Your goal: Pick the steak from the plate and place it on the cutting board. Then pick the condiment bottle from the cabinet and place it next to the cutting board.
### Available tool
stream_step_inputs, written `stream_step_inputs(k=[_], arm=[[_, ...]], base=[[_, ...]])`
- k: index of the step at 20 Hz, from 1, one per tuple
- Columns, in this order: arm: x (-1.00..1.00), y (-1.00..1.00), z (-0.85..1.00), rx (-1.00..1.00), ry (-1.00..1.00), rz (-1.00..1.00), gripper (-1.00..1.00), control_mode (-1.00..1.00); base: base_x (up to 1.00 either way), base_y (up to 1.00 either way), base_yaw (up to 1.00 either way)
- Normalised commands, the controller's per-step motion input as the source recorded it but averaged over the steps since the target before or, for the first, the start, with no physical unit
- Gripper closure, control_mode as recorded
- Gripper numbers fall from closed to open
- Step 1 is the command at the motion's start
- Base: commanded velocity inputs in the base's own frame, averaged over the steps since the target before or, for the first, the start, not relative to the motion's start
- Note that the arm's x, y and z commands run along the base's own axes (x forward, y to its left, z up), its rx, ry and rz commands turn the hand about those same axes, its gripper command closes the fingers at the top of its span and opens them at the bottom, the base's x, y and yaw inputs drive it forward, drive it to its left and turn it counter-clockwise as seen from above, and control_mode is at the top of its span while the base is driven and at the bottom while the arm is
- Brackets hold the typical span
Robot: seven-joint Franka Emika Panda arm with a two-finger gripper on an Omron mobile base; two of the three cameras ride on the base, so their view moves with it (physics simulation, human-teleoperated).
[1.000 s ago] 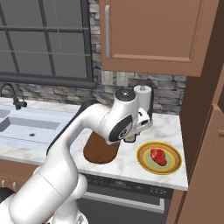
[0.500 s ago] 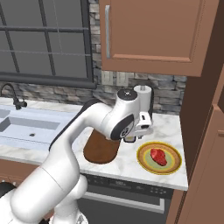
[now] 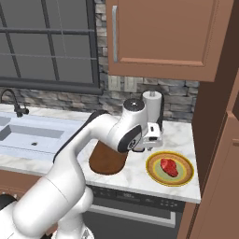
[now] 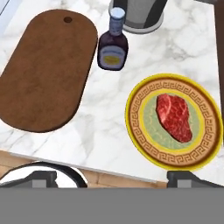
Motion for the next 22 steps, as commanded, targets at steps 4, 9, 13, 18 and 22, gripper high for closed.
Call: stream_step_inputs(k=[4,9,13,18,22], arm=[[0.08,-0.15,-0.34,0.0,-0.04,-0.01,-1.0,-1.0],[0.1,-0.16,-0.19,0.0,0.0,-0.02,-1.0,-1.0],[0.17,-0.11,-0.09,0.0,0.0,-0.02,-1.0,-1.0],[0.24,-0.14,-0.05,0.0,0.0,-0.02,-1.0,-1.0],[0.21,-0.2,-0.01,0.0,0.0,0.0,-1.0,-1.0]], base=[[0.0,0.0,0.0],[0.0,0.0,0.0],[0.0,0.0,0.0],[0.0,0.0,0.0],[0.0,0.0,0.0]])
